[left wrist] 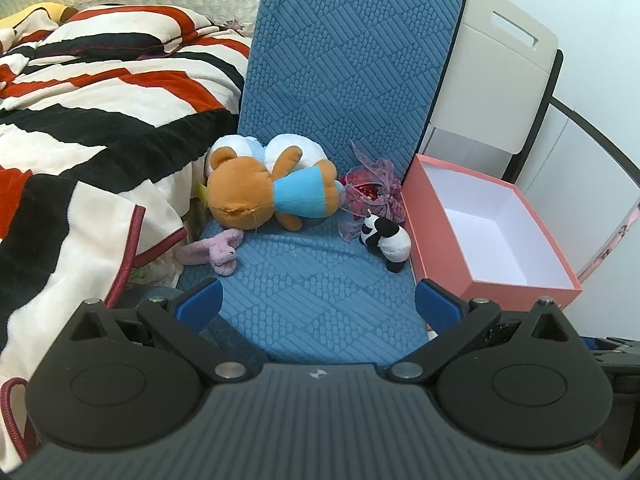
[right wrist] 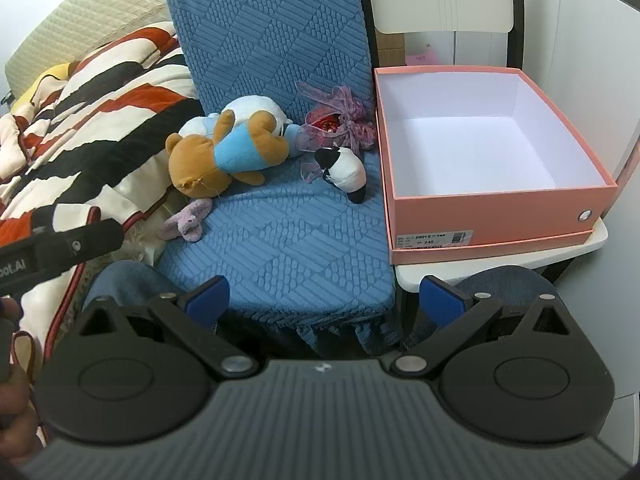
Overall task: Organize objects
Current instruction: 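Move both tools toward the pink bunny and the panda plush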
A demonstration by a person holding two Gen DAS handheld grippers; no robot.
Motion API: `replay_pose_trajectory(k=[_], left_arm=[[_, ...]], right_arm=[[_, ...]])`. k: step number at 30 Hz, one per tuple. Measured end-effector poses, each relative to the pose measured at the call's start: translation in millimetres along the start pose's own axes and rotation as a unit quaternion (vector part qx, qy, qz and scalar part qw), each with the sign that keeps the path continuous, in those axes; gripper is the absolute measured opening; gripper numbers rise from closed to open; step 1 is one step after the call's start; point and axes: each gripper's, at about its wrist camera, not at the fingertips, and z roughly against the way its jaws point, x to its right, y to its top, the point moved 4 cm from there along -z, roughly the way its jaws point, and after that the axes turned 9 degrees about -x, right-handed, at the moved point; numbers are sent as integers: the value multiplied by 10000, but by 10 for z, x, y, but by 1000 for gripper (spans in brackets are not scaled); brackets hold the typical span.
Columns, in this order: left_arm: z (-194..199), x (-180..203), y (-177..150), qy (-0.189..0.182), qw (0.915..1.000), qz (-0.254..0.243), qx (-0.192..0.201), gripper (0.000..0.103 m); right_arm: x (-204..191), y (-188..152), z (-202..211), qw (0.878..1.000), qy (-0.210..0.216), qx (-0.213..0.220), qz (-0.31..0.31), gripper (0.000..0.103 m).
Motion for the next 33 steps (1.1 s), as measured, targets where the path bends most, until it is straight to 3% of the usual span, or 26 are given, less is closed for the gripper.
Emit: replay_pose_trajectory(k=[24,33], left_arm=[[-112,-80,8,108,9999,78,78,103],[-454,-184,52,304,9995,59,46,103]], right_arm=[[-14,46,-134,9999,26,-105,-36,103],[0,157,-423,9995,226,-216,29,103]])
